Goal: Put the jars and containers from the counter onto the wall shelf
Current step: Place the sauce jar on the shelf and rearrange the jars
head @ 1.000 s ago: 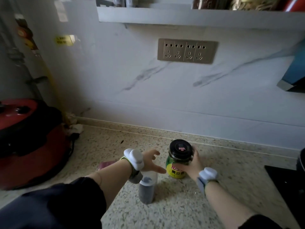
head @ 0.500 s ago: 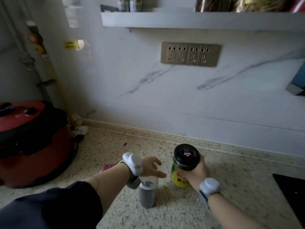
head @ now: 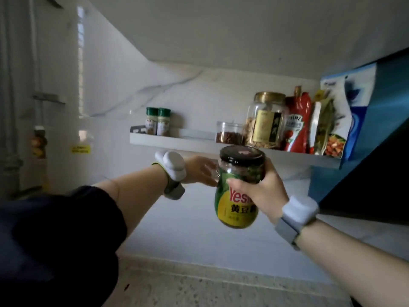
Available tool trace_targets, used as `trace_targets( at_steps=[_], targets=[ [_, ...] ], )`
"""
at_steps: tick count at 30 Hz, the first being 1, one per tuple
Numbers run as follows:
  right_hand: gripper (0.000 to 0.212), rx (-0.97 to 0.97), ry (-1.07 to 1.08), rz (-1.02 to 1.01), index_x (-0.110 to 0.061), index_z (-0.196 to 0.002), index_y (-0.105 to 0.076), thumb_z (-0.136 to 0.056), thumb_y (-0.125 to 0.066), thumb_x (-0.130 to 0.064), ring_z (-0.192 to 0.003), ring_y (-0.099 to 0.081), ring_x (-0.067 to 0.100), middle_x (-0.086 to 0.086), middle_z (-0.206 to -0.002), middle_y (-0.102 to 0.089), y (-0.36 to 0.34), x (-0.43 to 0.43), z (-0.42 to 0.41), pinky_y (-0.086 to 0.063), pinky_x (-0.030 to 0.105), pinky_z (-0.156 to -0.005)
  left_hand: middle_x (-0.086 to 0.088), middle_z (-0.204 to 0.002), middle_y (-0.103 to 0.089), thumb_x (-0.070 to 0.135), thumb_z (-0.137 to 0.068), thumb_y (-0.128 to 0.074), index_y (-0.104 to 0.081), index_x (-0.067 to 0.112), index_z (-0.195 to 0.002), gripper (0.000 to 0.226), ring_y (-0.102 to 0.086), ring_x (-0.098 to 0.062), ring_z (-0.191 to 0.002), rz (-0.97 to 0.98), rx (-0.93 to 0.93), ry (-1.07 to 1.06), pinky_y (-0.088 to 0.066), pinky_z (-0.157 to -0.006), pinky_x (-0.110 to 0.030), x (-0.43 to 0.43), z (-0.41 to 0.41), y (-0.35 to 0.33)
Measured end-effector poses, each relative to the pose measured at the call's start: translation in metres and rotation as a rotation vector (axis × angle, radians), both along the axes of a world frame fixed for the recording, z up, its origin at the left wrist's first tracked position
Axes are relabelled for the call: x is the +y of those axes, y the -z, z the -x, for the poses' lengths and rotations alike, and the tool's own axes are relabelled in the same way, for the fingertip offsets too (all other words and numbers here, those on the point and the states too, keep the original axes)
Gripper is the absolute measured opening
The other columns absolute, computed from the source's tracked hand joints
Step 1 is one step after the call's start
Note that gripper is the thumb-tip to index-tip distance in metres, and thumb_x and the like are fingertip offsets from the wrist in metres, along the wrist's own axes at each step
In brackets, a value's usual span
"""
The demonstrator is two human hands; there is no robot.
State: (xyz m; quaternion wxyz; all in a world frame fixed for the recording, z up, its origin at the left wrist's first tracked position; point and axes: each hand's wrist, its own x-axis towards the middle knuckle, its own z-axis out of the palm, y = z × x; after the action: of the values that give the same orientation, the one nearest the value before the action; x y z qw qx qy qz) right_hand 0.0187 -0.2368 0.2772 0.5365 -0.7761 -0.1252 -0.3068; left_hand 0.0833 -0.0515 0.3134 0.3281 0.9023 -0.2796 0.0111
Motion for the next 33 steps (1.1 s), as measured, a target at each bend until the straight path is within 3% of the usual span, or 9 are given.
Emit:
trace_targets(
  at_steps=[6,9,11,14,17,19,23,27,33],
  targets=[
    [0.067,-0.219,0.091,-0.135,-0.037,-0.091,-0.053,-0.033,-0.08,-0.055,-0.093,-0.066,0.022,-0.001,-0.102,-0.068,-0.112,0.008,-0.013,-0.053,0.045,-0.088,-0.007,-0.096,-0.062,0.011,-0.091,-0.036,-0.058,0.021,-0.103,0.027,-0.056,-0.019,-0.085,0.632,0.17,0.233,-0.045,-0.08,-0.034,-0.03,0.011,-0.079],
    [0.075,-0.279,0.148,-0.166,-0.028,-0.102,-0.053,-0.038,-0.082,-0.053,-0.086,-0.066,0.015,-0.009,-0.093,-0.067,-0.146,0.0,-0.029,-0.054,0.038,-0.084,-0.002,-0.093,-0.063,0.013,-0.088,-0.037,-0.061,0.026,-0.098,0.029,-0.059,-0.019,-0.089,0.764,0.157,0.251,-0.047,-0.081,-0.035,-0.048,-0.003,-0.101],
    [0.073,-0.293,0.195,-0.157,-0.03,-0.103,-0.049,-0.042,-0.084,-0.051,-0.079,-0.061,0.004,-0.019,-0.086,-0.06,-0.156,-0.006,-0.036,-0.049,0.026,-0.073,-0.006,-0.117,-0.061,0.02,-0.087,-0.051,-0.054,0.022,-0.117,0.03,-0.056,-0.024,-0.111,0.681,-0.017,0.14,-0.044,-0.093,-0.038,-0.05,-0.027,-0.103],
    [0.07,-0.344,0.222,-0.134,-0.033,-0.1,-0.047,-0.043,-0.085,-0.046,-0.085,-0.062,0.011,-0.015,-0.089,-0.061,-0.168,-0.026,-0.058,-0.046,0.027,-0.074,-0.012,-0.145,-0.037,0.029,-0.069,-0.076,-0.023,0.013,-0.141,0.091,-0.04,-0.029,-0.13,0.512,-0.321,-0.28,-0.035,-0.106,-0.039,-0.058,-0.078,-0.096],
    [0.068,-0.362,0.229,-0.133,-0.035,-0.098,-0.047,-0.043,-0.086,-0.045,-0.09,-0.063,0.016,-0.013,-0.093,-0.063,-0.163,-0.04,-0.072,-0.047,0.031,-0.078,-0.016,-0.151,-0.024,0.038,-0.056,-0.083,0.0,0.013,-0.145,0.124,-0.029,-0.028,-0.137,0.641,-0.101,-0.28,-0.026,-0.11,-0.034,-0.069,-0.117,-0.075],
    [0.068,-0.366,0.228,-0.153,-0.036,-0.097,-0.047,-0.042,-0.086,-0.045,-0.091,-0.064,0.017,-0.014,-0.094,-0.063,-0.158,-0.05,-0.08,-0.05,0.035,-0.082,-0.019,-0.15,-0.024,0.045,-0.055,-0.082,0.004,0.016,-0.145,0.128,-0.03,-0.028,-0.136,0.686,0.088,-0.172,-0.029,-0.107,-0.033,-0.081,-0.129,-0.067],
    [0.079,-0.411,0.249,-0.196,-0.027,-0.106,-0.05,-0.038,-0.084,-0.048,-0.089,-0.064,0.017,-0.013,-0.092,-0.063,-0.154,-0.056,-0.091,-0.049,0.034,-0.08,-0.016,-0.133,-0.044,0.05,-0.041,-0.085,-0.018,0.03,-0.139,0.12,-0.049,-0.028,-0.118,0.602,-0.208,-0.171,-0.04,-0.102,-0.038,-0.089,-0.147,-0.06],
    [0.073,-0.427,0.234,-0.171,-0.029,-0.103,-0.05,-0.041,-0.086,-0.045,-0.085,-0.063,0.006,-0.016,-0.091,-0.063,-0.15,-0.036,-0.098,-0.048,0.028,-0.076,-0.006,-0.123,-0.054,0.068,-0.03,-0.07,-0.028,0.031,-0.131,0.115,-0.056,-0.024,-0.109,0.51,-0.24,-0.288,-0.042,-0.1,-0.039,-0.056,-0.151,-0.06],
    [0.066,-0.392,0.168,-0.113,-0.035,-0.094,-0.047,-0.042,-0.087,-0.043,-0.075,-0.061,-0.007,-0.018,-0.088,-0.062,-0.149,0.009,-0.121,-0.048,0.015,-0.065,-0.007,-0.13,-0.052,0.047,-0.052,-0.082,-0.026,0.027,-0.137,0.104,-0.054,-0.025,-0.114,0.54,-0.255,-0.309,-0.04,-0.09,-0.029,-0.002,-0.162,-0.063]
  ],
)
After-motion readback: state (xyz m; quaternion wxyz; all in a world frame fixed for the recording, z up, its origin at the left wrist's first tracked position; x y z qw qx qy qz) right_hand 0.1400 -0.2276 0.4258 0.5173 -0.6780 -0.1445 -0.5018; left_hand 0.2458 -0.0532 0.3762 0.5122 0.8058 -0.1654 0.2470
